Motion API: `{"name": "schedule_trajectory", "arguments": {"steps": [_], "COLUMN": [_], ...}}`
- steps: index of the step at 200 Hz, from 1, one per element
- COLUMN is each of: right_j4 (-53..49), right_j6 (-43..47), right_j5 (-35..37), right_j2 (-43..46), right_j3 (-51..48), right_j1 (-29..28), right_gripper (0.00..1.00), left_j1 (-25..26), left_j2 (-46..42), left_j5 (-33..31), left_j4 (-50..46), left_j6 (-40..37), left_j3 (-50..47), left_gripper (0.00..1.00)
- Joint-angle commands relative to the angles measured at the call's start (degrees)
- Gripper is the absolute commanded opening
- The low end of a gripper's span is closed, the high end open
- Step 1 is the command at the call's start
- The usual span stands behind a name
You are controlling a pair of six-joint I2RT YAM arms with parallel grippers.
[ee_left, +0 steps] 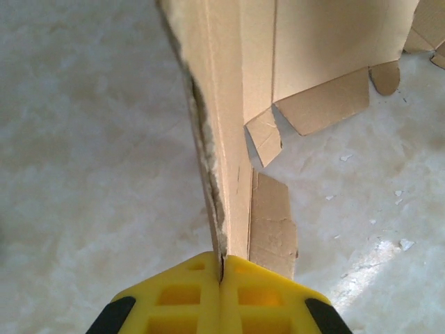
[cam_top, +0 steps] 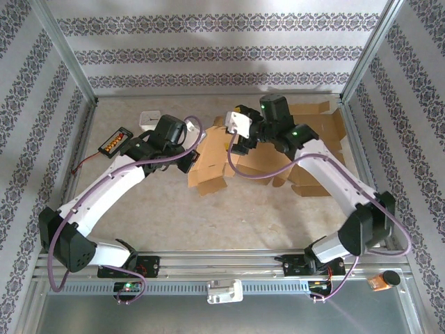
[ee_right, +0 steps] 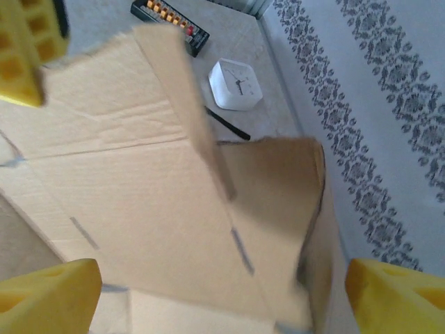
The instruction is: Fold the paper box
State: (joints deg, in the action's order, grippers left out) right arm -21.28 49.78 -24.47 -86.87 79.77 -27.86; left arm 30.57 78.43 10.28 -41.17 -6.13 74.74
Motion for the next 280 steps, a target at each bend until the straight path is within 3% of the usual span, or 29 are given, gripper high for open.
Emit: {"name": "schedule_trajectory", "arguments": {"steps": [1, 25, 53, 100, 149, 158, 176, 220, 254, 280], "right_j4": [8.2, 16.3, 18.4, 18.8, 18.7, 18.7, 17.7, 15.2, 14.0, 19.2], "right_j6": [6.9, 7.3, 6.8, 2.7, -1.9, -4.8, -14.1, -39.8, -55.5, -60.1], "right_j5": [0.2, 3.8, 3.9, 3.7, 4.1, 4.1, 6.1, 13.2, 17.6, 18.7], "right_j2": [-5.0, -7.6, -8.0, -7.2, -8.0, -7.8, -7.7, -6.7, -5.2, -4.0], "right_j3": [3.4, 1.6, 0.8, -0.1, 0.9, 1.3, 3.4, 5.4, 1.6, -6.6], "right_j1": [0.6, 0.7, 1.0, 2.2, 2.4, 2.2, 1.8, 1.9, 1.9, 1.9], "right_gripper": [0.88, 0.79, 0.64, 0.54, 0.15, 0.12, 0.1, 0.03, 0.03, 0.02], "left_j1": [-0.5, -0.5, -0.7, -1.1, -1.1, -1.1, -1.2, -1.4, -4.8, -9.7], "left_j2": [1.1, 1.5, 2.1, 3.6, 5.0, 5.5, 5.2, -1.2, -5.1, -5.6], "left_j5": [-0.6, -1.3, -3.5, -3.9, -7.8, -9.1, -11.8, -21.2, -20.2, -14.7], "left_j4": [-1.8, -1.8, -1.6, -3.7, -6.1, -6.6, -6.2, -6.7, -10.7, -12.5], "left_j6": [-5.5, -5.5, -4.7, -2.2, -0.3, 1.0, 4.6, 13.9, 20.0, 21.8], "left_j3": [1.1, 1.2, 1.7, 5.3, 8.9, 10.0, 11.6, 14.5, 14.9, 13.8], "left_gripper": [0.0, 0.0, 0.0, 0.0, 0.0, 0.0, 0.3, 0.68, 0.76, 0.76]}}
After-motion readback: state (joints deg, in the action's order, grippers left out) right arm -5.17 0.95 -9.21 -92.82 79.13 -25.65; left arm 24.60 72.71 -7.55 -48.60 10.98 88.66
